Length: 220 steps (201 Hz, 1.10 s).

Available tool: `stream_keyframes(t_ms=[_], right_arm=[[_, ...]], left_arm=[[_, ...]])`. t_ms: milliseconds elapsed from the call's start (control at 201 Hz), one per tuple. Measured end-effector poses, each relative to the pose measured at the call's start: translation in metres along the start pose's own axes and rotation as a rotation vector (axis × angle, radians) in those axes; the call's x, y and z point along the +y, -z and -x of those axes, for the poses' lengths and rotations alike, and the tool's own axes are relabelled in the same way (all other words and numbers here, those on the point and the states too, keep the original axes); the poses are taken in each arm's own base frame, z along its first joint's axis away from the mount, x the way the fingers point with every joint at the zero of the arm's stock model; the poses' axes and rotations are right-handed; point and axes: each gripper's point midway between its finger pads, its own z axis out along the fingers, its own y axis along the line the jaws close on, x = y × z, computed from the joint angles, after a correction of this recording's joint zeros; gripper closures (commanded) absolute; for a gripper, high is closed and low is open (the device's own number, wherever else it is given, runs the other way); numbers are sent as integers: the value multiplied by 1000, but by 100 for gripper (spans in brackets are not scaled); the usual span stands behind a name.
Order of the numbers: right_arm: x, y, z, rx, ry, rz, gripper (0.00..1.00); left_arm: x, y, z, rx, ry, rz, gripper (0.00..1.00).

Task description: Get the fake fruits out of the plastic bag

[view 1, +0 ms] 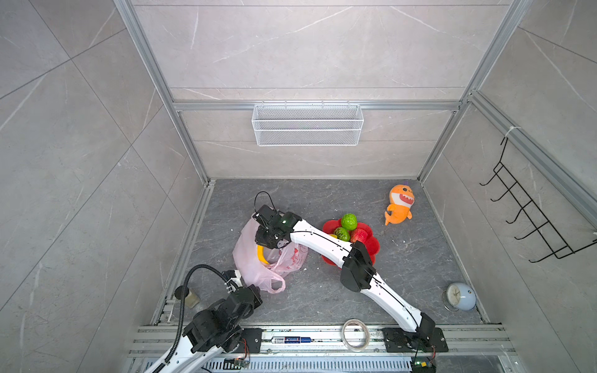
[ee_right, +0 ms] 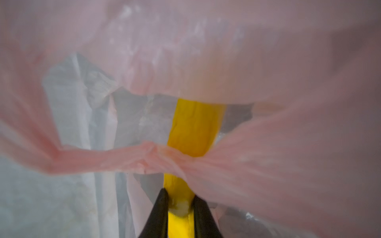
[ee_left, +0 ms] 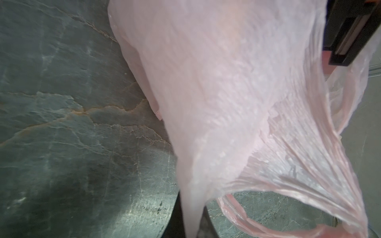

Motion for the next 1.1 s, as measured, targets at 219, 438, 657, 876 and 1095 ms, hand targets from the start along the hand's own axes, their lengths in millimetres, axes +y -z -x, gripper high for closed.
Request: stream_keyframes(t_ms=[219, 438, 657, 876, 1095], right_arm=[[-7, -3, -3, 10, 15, -20, 93], [-8, 12, -1, -2, 48, -21, 93], [1, 43, 12, -44, 66, 29, 92], [5, 65, 23, -87, 68, 65, 92], [6, 77, 33, -111, 57, 102, 92]], left_arm=[[1, 0, 1, -5, 5, 6, 100], [2, 0, 1, -9, 5, 12, 100], [2, 0, 3, -20, 10, 16, 100], [3, 0, 4, -24, 11, 17, 100], [3, 0, 4, -25, 10, 18, 100]])
